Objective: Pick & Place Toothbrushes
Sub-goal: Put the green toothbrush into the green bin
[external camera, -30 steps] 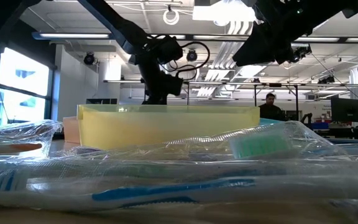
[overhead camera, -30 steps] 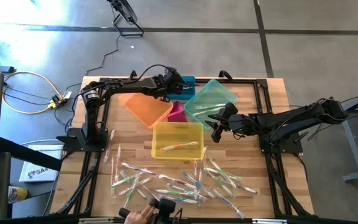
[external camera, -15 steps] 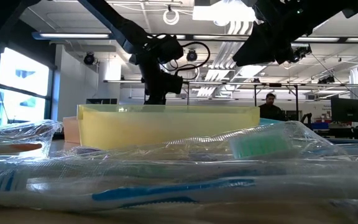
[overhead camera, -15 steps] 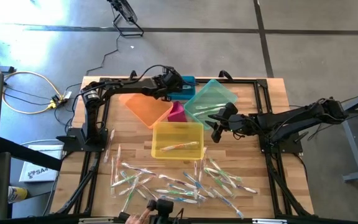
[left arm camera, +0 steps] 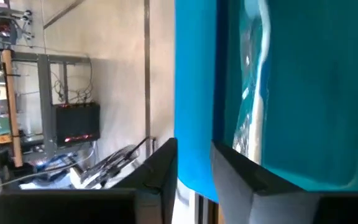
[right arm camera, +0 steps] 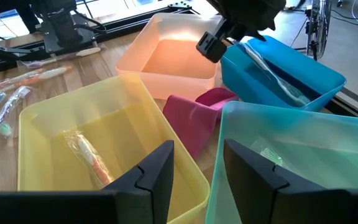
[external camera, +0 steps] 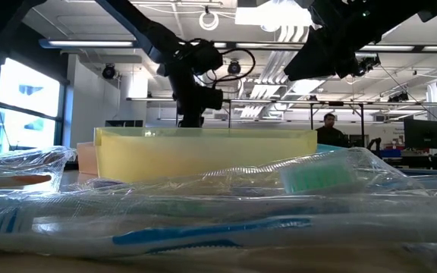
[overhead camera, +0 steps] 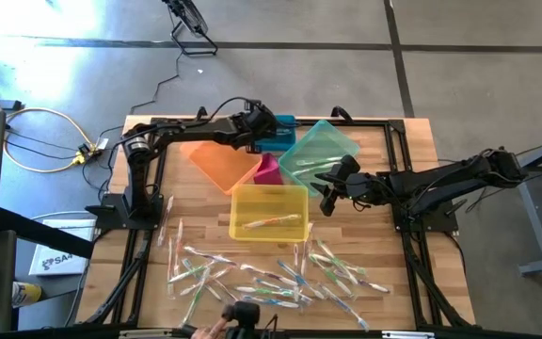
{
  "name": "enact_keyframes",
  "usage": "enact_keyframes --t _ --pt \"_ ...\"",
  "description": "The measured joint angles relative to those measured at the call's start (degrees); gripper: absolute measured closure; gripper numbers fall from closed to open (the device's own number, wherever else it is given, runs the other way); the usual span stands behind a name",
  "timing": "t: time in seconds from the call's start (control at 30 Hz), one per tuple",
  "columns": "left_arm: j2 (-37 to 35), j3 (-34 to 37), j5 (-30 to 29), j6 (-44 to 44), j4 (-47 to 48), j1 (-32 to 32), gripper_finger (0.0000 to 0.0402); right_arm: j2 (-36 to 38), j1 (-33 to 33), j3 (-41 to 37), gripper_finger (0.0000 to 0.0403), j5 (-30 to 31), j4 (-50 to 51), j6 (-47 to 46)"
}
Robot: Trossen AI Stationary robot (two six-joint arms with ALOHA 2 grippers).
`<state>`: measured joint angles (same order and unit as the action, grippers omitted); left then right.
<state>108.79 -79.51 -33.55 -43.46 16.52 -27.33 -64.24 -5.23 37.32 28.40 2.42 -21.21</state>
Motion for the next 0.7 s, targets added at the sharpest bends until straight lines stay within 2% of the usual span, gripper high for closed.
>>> enact_keyframes --t 0.1,0.27,0.43,0.53,0.63,0.7 --pt "-2.0 0.0 4.8 3.0 0.1 0.0 0.0350 0.0 0.0 0.0 0.0270 0.0 0.0 0.0" --pt "-5.6 0.0 17.4 9.5 0.0 -0.8 0.0397 0.0 0.0 0.0 0.0270 0.0 0.3 0.0" --pt "-7.4 0.0 26.2 14.1 0.3 -1.6 0.0393 0.0 0.0 0.0 0.0270 0.0 0.4 0.0" --pt "-7.9 0.1 35.0 18.0 0.2 -1.8 0.0399 0.0 0.0 0.0 0.0270 0.0 0.8 0.0" --pt "-8.8 1.9 44.2 19.5 -3.7 -2.2 0.0400 0.0 0.0 0.0 0.0270 0.0 1.1 0.0" --pt "-9.3 3.5 47.5 21.1 -5.3 -2.3 0.0401 0.0 0.0 0.0 0.0270 0.0 1.4 0.0"
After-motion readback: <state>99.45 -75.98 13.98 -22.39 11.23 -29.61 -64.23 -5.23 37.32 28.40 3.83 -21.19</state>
